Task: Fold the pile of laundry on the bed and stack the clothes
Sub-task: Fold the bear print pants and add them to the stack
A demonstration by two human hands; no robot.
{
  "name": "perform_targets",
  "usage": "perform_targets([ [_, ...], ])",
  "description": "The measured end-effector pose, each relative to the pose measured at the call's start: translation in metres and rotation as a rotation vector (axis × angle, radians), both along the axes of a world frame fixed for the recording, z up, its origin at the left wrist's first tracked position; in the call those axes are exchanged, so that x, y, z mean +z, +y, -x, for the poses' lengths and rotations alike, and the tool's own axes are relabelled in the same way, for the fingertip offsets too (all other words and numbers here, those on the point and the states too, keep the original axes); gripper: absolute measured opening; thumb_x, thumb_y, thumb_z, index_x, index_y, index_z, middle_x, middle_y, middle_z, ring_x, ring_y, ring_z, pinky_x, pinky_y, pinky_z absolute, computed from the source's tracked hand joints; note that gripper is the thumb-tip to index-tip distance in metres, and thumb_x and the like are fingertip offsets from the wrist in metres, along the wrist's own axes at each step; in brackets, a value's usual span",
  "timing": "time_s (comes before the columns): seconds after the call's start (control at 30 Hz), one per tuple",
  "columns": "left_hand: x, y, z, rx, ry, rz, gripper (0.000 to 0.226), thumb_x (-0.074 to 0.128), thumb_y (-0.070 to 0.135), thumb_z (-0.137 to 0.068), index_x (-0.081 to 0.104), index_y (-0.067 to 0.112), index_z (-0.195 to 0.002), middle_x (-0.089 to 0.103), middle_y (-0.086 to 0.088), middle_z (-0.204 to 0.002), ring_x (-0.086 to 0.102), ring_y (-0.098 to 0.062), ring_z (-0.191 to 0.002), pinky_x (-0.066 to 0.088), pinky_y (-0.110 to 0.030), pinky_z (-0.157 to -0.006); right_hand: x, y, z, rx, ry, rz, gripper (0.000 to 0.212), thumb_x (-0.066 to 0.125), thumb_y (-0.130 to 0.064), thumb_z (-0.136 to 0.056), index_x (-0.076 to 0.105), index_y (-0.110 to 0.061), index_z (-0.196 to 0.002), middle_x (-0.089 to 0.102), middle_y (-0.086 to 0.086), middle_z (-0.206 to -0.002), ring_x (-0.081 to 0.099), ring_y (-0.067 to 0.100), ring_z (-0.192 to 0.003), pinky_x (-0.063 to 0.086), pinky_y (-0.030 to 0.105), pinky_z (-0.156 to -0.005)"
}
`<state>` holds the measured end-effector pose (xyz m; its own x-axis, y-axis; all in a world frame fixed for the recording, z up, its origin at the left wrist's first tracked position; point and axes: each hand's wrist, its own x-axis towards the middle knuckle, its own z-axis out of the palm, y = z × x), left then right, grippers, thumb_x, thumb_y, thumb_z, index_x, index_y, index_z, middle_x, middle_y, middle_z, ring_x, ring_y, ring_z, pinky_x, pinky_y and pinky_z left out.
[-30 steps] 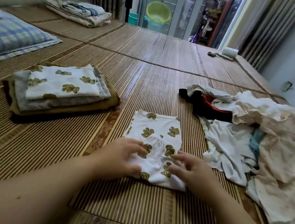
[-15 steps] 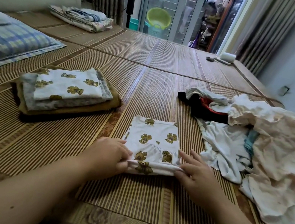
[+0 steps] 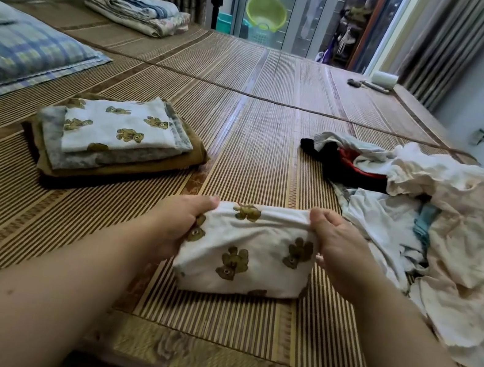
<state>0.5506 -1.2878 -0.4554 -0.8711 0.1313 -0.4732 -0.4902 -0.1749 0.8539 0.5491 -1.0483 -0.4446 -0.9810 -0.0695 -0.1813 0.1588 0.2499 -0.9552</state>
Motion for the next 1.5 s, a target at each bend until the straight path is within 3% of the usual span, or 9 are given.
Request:
perform_targets([
  [0.13, -0.021, -0.004, 0.031, 0.243, -0.017, -0.026, 0.055, 0.058, 0.052, -0.089, 0.054, 0.012, -0.127, 0.063, -0.017, -0.115, 0.066, -0.032, -0.094, 0.055, -0.044, -0.079, -0.021, -0.020, 0.016, -0.140, -0.057, -0.088, 0.106, 0.058, -0.082, -0.064, 0.033, -0.019, -0.146, 0.052, 0.010, -0.139, 0.051, 0.027, -0.124, 0.043, 0.045, -0.102],
  [0.3, -0.033, -0.008, 0.031, -0.057, 0.203, 0.950, 0.086, 0.065, 0.056, -0.081, 0.024, 0.024, -0.150, 0.038, -0.010, -0.147, 0.045, -0.028, -0.128, 0.040, -0.041, -0.103, -0.040, -0.025, 0.018, -0.037, -0.159, -0.622, 0.062, 0.057, -0.060, -0.085, 0.056, -0.014, -0.127, 0.063, 0.002, -0.114, 0.059, 0.021, -0.107, 0.048, 0.039, -0.094],
  [0.43, -0.036, -0.010, 0.020, -0.275, 0.095, 1.131, 0.097, 0.073, 0.060, -0.069, 0.028, 0.018, -0.144, 0.053, -0.004, -0.135, 0.055, -0.024, -0.117, 0.047, -0.035, -0.095, -0.047, -0.032, 0.019, -0.034, -0.193, -0.716, 0.042, 0.073, -0.051, -0.074, 0.067, -0.018, -0.098, 0.069, -0.002, -0.092, 0.065, 0.018, -0.088, 0.054, 0.039, -0.085],
  [0.73, -0.033, -0.011, 0.001, -0.044, -0.049, 0.482, 0.105, 0.080, 0.013, -0.076, 0.010, 0.030, -0.152, 0.037, -0.009, -0.147, 0.049, -0.029, -0.118, 0.052, -0.041, -0.085, -0.038, -0.035, 0.010, -0.024, -0.149, -0.434, 0.094, 0.076, -0.011, -0.078, 0.019, -0.033, -0.149, 0.056, 0.001, -0.113, 0.061, 0.019, -0.095, 0.054, 0.035, -0.081],
  [0.9, -0.041, -0.006, -0.019, -0.177, 0.101, 0.270, 0.091, 0.065, -0.008, -0.079, 0.027, 0.038, -0.149, 0.035, -0.007, -0.148, 0.063, -0.026, -0.104, 0.059, -0.035, -0.080, -0.033, -0.033, -0.002, 0.071, -0.144, -0.379, 0.057, 0.066, -0.008, -0.086, 0.051, -0.034, -0.134, 0.045, 0.008, -0.143, 0.062, 0.012, -0.080, 0.053, 0.021, -0.062],
  [1.0, -0.042, -0.013, -0.022, -0.195, 0.155, 0.277, 0.081, 0.064, -0.004, -0.080, 0.036, 0.033, -0.147, 0.044, -0.006, -0.134, 0.063, -0.022, -0.103, 0.058, -0.036, -0.087, -0.035, -0.035, -0.006, 0.086, -0.154, -0.354, 0.058, 0.066, -0.007, -0.086, 0.051, -0.032, -0.135, 0.052, 0.014, -0.133, 0.058, 0.012, -0.066, 0.049, 0.018, -0.054],
  [1.17, -0.015, -0.051, -0.002, -0.050, 0.374, 0.461, 0.080, 0.064, 0.005, -0.080, 0.034, 0.032, -0.148, 0.046, 0.004, -0.127, 0.056, -0.007, -0.098, 0.053, -0.016, -0.075, 0.004, -0.080, 0.023, 0.056, -0.038, -0.181, 0.059, 0.062, -0.001, -0.087, 0.050, -0.032, -0.136, 0.050, 0.002, -0.121, 0.067, 0.027, -0.086, 0.058, 0.030, -0.062],
  [1.3, 0.015, -0.104, 0.028, 0.193, 0.455, 0.377, 0.079, 0.065, 0.005, -0.078, 0.037, 0.034, -0.146, 0.054, 0.002, -0.131, 0.060, -0.011, -0.103, 0.054, -0.029, -0.090, 0.057, -0.145, 0.073, 0.133, 0.152, -0.048, 0.059, 0.060, 0.001, -0.088, 0.050, -0.033, -0.135, 0.056, -0.006, -0.115, 0.064, 0.020, -0.095, 0.059, 0.025, -0.066],
  [1.5, 0.057, -0.201, 0.093, 0.339, 0.542, 0.678, 0.087, 0.068, 0.011, -0.077, 0.027, 0.041, -0.148, 0.059, 0.008, -0.121, 0.060, -0.010, -0.077, 0.054, -0.021, -0.066, 0.077, -0.243, 0.159, 0.283, 0.244, 0.007, 0.061, 0.058, 0.005, -0.088, 0.049, -0.027, -0.138, 0.052, -0.010, -0.117, 0.059, 0.009, -0.098, 0.058, 0.023, -0.075],
])
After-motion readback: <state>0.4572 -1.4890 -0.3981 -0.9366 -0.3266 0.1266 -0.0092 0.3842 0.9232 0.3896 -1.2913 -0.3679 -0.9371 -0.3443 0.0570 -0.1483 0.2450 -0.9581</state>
